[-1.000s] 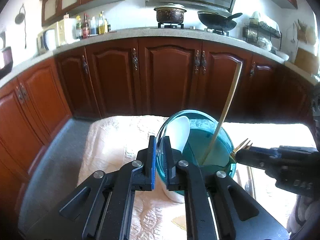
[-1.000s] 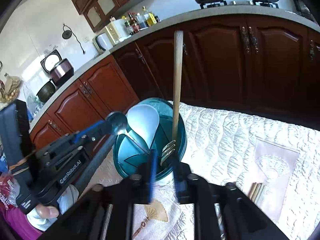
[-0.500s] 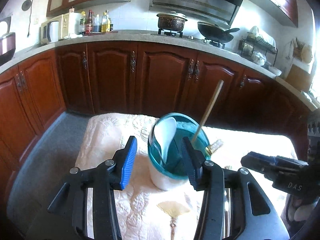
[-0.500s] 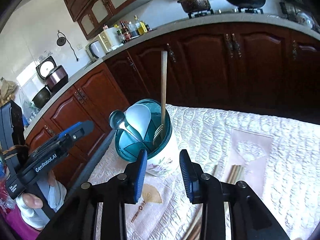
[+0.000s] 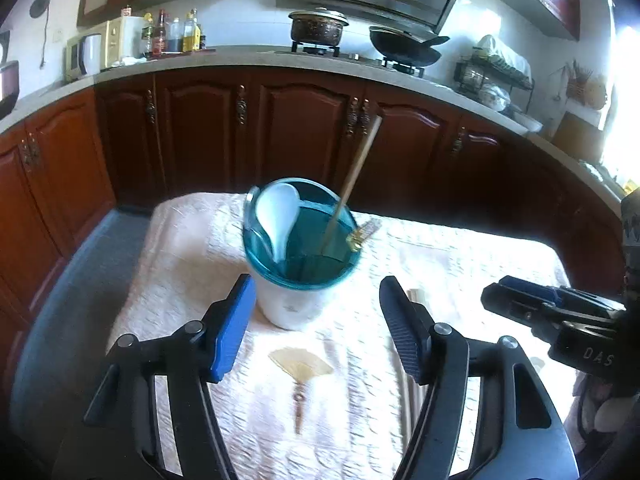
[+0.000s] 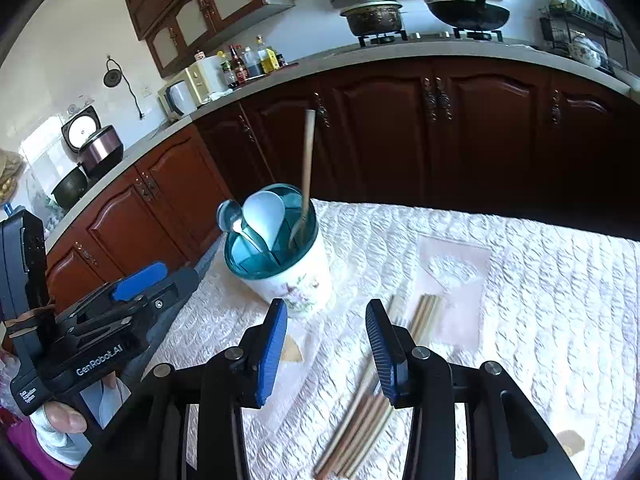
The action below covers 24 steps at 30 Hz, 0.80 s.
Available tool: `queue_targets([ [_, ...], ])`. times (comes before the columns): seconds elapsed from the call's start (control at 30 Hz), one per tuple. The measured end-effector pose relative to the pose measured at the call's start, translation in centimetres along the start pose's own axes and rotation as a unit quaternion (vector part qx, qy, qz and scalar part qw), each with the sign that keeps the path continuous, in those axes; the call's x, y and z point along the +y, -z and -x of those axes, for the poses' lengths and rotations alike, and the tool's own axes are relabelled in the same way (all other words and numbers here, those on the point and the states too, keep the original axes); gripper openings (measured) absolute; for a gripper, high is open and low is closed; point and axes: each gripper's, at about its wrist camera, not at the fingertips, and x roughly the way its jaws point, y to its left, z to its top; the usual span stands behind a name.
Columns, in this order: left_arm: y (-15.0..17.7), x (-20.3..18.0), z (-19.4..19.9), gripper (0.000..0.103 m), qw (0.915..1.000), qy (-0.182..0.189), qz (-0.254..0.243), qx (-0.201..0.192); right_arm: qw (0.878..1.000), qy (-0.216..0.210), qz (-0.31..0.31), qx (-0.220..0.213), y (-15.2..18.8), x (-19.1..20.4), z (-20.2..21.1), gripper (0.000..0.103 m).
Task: Organize utensils
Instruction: 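Withdraw both open grippers from the cup back over the loose chopsticks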
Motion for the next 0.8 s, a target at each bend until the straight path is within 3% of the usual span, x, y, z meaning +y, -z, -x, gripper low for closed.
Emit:
queue_targets([
  [0.47, 1.7, -3.1, 1.1, 0.064, 0.9995, 0.014, -0.025, 0.012, 0.999, 0.034, -0.012, 0.012, 3.1, -1.5, 2.3, 0.04],
  [0.8, 3.4, -2.6, 0.0, 0.064, 0.9989, 0.012, -0.018, 0.042, 0.993, 0.051, -0.059, 0.089, 6.7, -4.7, -2.8, 0.04],
])
